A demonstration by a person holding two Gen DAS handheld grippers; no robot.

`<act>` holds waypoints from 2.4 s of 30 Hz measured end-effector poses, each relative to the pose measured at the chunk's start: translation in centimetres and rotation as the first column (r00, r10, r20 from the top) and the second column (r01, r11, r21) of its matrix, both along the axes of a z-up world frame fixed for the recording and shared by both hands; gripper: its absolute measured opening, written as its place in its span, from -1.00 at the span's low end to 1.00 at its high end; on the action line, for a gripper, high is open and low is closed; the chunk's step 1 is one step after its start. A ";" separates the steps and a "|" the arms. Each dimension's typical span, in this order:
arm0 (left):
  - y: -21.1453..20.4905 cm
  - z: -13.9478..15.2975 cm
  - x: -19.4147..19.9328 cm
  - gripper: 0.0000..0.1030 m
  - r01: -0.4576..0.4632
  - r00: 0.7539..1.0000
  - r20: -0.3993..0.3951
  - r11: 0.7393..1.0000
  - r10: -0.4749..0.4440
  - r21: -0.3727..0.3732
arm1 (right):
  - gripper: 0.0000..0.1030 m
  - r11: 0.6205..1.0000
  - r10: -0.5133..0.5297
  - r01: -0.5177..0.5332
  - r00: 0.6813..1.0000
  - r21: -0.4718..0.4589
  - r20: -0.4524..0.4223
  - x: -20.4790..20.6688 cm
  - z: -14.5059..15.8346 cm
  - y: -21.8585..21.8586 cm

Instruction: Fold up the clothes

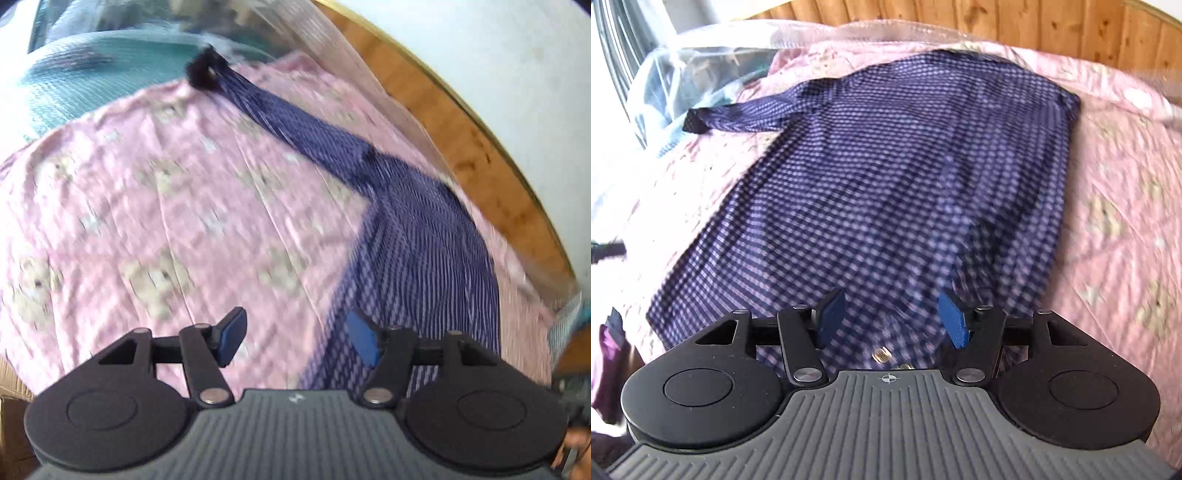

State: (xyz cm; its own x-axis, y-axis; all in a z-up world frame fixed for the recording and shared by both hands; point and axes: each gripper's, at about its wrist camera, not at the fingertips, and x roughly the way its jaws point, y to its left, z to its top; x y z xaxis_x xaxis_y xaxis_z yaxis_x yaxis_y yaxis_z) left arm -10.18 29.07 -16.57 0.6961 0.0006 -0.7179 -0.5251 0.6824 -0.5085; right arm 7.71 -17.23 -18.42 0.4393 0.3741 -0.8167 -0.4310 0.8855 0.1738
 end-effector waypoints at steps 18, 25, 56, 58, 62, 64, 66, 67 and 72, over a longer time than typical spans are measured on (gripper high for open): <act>28.3 -8.8 20.4 -0.35 -0.286 0.894 0.138 0.781 0.426 -0.555 | 0.35 0.975 -0.220 0.210 0.948 -0.068 -0.229 -4.2 -0.1 17.5; 22.6 1.8 23.6 -0.97 0.091 0.930 0.352 0.994 -0.107 0.064 | 0.35 0.964 -0.261 0.245 0.942 -0.099 -0.209 -1.8 -0.9 21.3; 5.1 1.6 20.6 -0.94 0.527 0.762 0.124 0.720 -0.636 0.452 | 0.95 0.304 -0.175 0.631 0.774 0.714 -0.609 13.0 -9.0 26.2; 5.0 1.5 20.7 -0.94 0.526 0.765 0.100 0.706 -0.637 0.473 | 0.82 0.302 -0.165 0.632 0.772 0.714 -0.614 12.9 -9.5 26.5; 4.8 0.6 20.8 -0.90 0.555 0.750 0.052 0.669 -0.660 0.494 | -0.69 0.338 -0.142 0.570 0.817 0.749 -0.559 12.4 -8.5 26.2; 4.6 0.3 20.5 -0.78 0.562 0.746 0.037 0.658 -0.665 0.502 | -0.89 0.437 -0.184 0.519 0.851 0.735 -0.492 13.0 -6.7 25.6; 4.5 0.0 19.8 -0.45 0.555 0.754 0.039 0.667 -0.656 0.497 | -0.96 0.524 -0.225 0.473 0.879 0.708 -0.420 13.9 -4.5 25.0; 4.4 -0.1 19.3 -0.38 0.546 0.765 0.042 0.683 -0.642 0.485 | -0.97 0.565 -0.242 0.448 0.893 0.693 -0.380 14.5 -3.2 24.6; 2.5 -1.1 16.1 -0.15 0.546 0.805 0.036 0.764 -0.592 0.344 | -0.99 0.712 -0.273 0.289 0.954 0.640 -0.128 17.2 5.6 21.5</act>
